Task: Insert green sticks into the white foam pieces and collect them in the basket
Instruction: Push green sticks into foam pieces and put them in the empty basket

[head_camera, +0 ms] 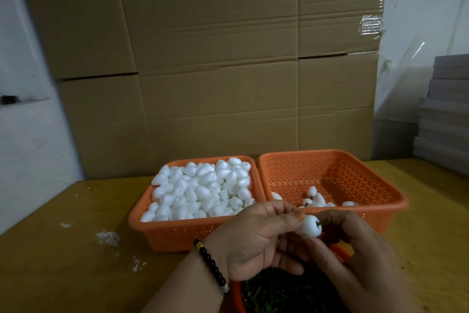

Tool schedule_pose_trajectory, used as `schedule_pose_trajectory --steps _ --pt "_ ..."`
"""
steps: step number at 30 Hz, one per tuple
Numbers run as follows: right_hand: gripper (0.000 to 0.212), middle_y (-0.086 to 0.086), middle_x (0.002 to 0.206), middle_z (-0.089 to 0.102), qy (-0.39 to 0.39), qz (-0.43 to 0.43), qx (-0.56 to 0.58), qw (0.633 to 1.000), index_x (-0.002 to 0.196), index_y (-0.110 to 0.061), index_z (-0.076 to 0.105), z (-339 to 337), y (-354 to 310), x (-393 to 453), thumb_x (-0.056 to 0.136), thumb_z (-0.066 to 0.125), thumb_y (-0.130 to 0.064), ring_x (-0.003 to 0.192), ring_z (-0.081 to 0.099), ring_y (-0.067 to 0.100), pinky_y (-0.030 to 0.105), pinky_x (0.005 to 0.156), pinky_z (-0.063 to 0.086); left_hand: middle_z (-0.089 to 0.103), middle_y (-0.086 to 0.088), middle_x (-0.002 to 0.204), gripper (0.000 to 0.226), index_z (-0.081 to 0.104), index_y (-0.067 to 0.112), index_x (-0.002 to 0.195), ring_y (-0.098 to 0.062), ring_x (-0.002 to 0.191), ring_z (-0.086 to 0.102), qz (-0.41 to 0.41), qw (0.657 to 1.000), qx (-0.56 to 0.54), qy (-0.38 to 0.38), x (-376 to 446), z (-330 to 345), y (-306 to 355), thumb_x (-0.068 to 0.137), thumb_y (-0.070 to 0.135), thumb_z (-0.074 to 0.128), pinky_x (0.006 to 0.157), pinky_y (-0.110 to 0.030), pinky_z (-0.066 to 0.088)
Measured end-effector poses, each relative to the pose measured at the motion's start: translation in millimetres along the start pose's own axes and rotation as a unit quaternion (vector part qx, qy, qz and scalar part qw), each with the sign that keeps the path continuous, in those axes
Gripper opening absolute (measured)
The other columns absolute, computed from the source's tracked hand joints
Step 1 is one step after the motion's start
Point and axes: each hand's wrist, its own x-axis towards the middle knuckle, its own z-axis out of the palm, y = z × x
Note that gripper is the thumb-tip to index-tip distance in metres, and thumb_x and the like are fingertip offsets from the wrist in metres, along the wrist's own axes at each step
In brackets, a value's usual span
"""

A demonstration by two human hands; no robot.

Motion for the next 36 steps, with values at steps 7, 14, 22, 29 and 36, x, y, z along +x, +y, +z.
schedule_pose_trajectory --steps 7,14,22,29,36 --pt "0.023 -0.005 0.076 0.068 -0.003 0.09 0.103 0.991 0.085 -0.028 0.068 0 6 2 0.069 0.07 -0.045 0.066 0.062 0.009 0.012 0.059 0.046 0.067 -0.007 0.101 0.041 0.056 0.013 0.115 -0.014 0.082 0.064 0.065 0.992 0.099 0.034 1 0 -2 0.08 -0.002 0.068 0.068 -0.03 0.055" --pt "0.036 0.005 0.083 0.071 -0.023 0.134 0.172 0.976 0.092 -0.024 0.069 1 13 0 0.068 0.072 -0.051 0.077 0.068 0.024 0.045 0.07 0.056 0.068 0.004 0.098 0.034 0.065 0.022 0.101 -0.012 0.091 0.063 0.185 0.947 0.239 0.109 6 4 -9 0.072 0.008 0.075 0.088 -0.041 0.055" --pt "0.044 0.002 0.084 0.071 -0.025 0.162 0.186 0.969 0.098 -0.035 0.067 1 13 1 0.06 0.072 -0.055 0.077 0.068 0.019 0.034 0.068 0.056 0.071 0.011 0.094 0.021 0.069 0.028 0.101 -0.002 0.083 0.065 0.201 0.924 0.248 0.212 14 -4 -14 0.084 0.016 0.071 0.072 -0.026 0.057" --pt "0.03 -0.009 0.081 0.068 -0.036 0.101 0.089 0.99 0.09 -0.035 0.068 -2 5 0 0.061 0.071 -0.045 0.072 0.066 0.008 0.018 0.067 0.051 0.064 0.009 0.067 0.013 0.064 0.032 0.09 -0.001 0.053 0.06 0.155 0.876 0.264 0.372 23 -16 -19 0.088 0.019 0.065 0.047 -0.019 0.046" --pt "0.04 -0.02 0.084 0.067 -0.048 0.046 0.005 0.998 0.088 -0.035 0.066 -2 1 -2 0.062 0.087 -0.014 0.072 0.064 -0.001 0.014 0.068 0.05 0.068 0.015 0.077 0.014 0.065 0.034 0.103 -0.004 0.075 0.063 0.173 0.713 0.527 0.428 26 -20 -21 0.09 0.036 0.059 0.063 -0.021 0.048"
